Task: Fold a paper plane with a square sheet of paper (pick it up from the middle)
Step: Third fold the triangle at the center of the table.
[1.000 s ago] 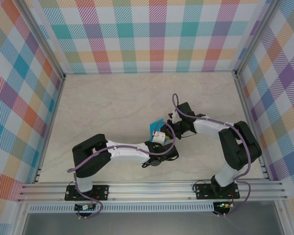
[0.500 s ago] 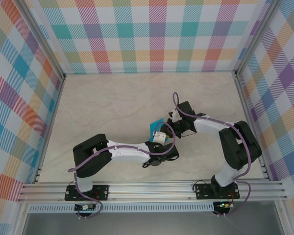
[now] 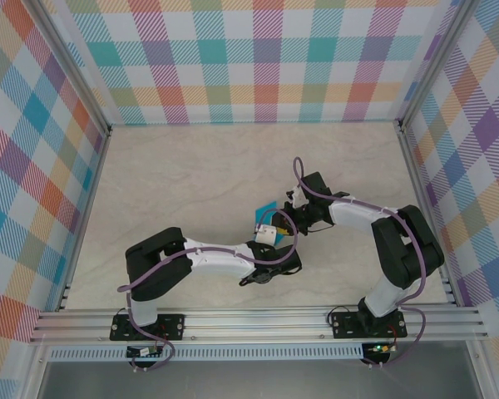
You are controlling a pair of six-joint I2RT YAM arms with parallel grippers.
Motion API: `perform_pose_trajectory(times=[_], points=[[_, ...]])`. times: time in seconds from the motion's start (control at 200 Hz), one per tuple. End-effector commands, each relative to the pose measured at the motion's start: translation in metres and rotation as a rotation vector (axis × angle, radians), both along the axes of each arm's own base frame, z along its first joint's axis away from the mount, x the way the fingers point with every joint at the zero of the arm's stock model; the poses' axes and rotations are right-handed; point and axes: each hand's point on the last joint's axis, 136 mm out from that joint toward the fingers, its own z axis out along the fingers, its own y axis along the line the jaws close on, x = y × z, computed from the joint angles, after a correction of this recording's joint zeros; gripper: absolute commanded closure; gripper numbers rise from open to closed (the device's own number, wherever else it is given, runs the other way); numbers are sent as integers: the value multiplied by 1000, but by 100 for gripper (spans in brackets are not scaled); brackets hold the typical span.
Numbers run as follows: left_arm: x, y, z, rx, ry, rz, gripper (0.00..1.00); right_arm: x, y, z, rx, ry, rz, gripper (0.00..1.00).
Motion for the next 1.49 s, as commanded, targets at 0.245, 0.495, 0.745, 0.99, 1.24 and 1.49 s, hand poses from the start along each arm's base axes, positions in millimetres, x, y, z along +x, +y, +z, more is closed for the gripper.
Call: perform_pose_trajectory(times=[0.245, 0.495, 0.745, 0.99, 1.24, 1.49], points=[[-6, 25, 8, -3, -4, -52, 100, -1, -22, 41, -7, -98, -31, 58], [-20, 37, 7, 6, 42, -160, 100, -11, -33, 49, -8, -119, -65, 48], [-19, 24, 1, 2, 63, -189, 91, -21, -35, 46, 6, -111, -65, 46], [-14, 11, 3, -53, 58, -173, 88, -24, -41, 43, -17, -108, -64, 46], [-15, 9, 1, -92, 76, -173, 97, -27, -46, 38, -31, -97, -73, 46], [-17, 5, -8, -160, 104, -168, 100, -30, -53, 34, -75, -99, -72, 46]])
